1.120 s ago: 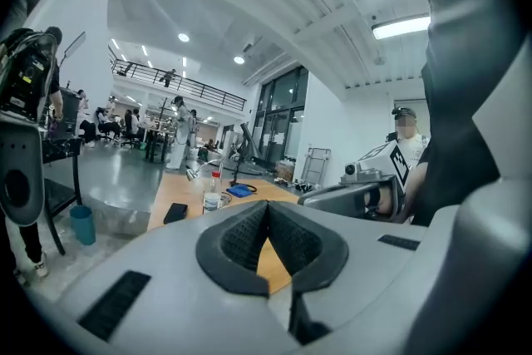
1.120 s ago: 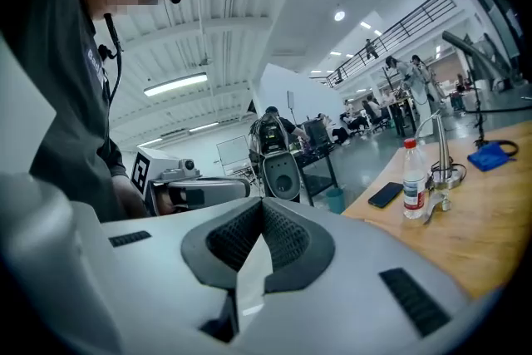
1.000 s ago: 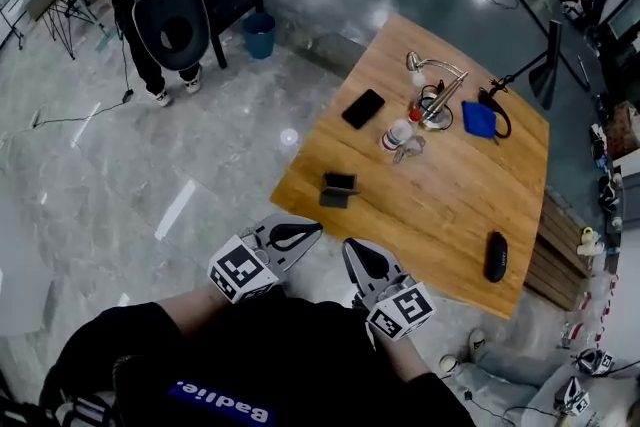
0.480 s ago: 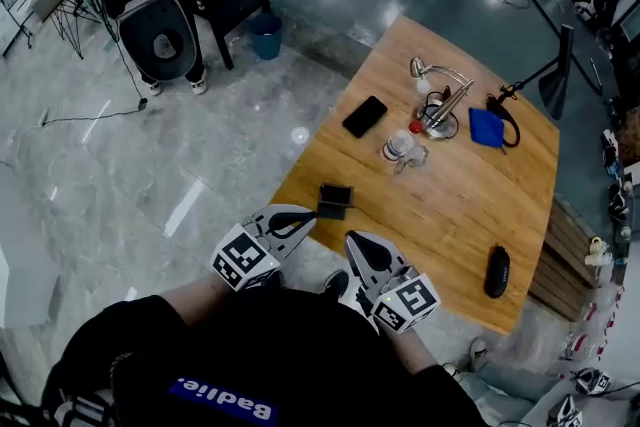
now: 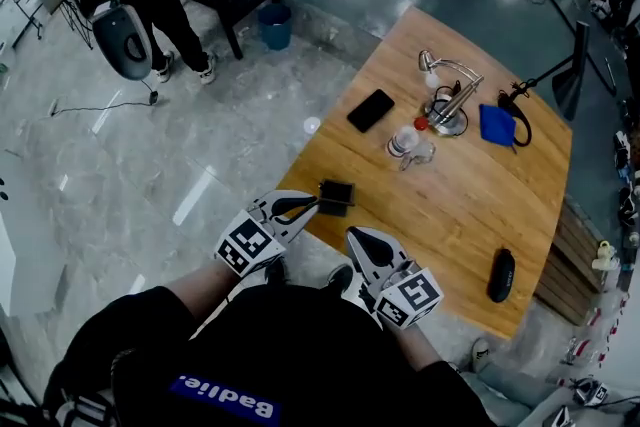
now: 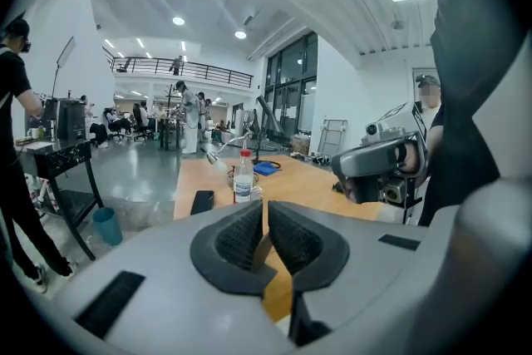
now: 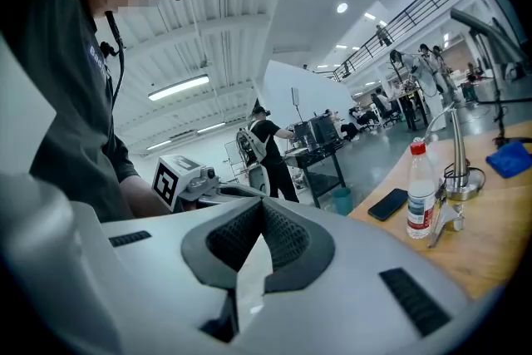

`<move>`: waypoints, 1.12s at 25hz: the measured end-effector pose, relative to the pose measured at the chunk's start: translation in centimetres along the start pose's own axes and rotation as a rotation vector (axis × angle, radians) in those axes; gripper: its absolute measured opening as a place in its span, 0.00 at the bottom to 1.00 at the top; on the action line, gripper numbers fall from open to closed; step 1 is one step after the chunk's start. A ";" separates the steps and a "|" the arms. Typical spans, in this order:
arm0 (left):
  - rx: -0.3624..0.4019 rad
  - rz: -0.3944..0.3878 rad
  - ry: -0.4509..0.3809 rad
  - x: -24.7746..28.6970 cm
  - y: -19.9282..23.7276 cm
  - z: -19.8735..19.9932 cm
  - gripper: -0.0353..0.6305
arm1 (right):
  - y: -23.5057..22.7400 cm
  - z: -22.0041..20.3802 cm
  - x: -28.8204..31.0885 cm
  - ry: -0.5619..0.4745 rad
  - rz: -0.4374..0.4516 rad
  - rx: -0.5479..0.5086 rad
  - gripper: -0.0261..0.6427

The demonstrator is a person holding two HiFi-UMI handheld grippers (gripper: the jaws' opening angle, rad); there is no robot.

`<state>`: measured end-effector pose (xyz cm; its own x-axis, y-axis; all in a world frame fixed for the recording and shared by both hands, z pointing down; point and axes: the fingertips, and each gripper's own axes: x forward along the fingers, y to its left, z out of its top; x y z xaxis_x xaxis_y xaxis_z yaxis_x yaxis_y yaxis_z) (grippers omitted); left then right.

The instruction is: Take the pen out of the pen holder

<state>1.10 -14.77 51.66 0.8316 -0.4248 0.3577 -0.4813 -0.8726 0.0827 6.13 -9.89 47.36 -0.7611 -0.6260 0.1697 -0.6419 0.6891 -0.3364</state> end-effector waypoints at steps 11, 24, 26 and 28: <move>0.070 -0.009 0.166 2.7 3.0 -2.6 0.13 | -1.2 -1.3 -1.3 0.020 -0.037 0.037 0.04; 0.128 -0.137 0.371 5.6 4.4 -6.7 0.20 | -3.0 -2.5 -3.0 0.029 -0.096 0.082 0.04; 0.137 -0.158 0.393 6.0 4.4 -7.2 0.20 | -3.2 -2.8 -3.2 0.032 -0.102 0.087 0.05; 0.144 -0.175 0.420 6.4 4.5 -7.6 0.21 | -3.5 -3.1 -3.4 0.036 -0.111 0.096 0.04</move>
<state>2.21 -19.58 61.39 0.6988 -0.1604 0.6971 -0.2758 -0.9596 0.0557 10.65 -9.09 50.83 -0.6896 -0.6820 0.2436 -0.7120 0.5768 -0.4005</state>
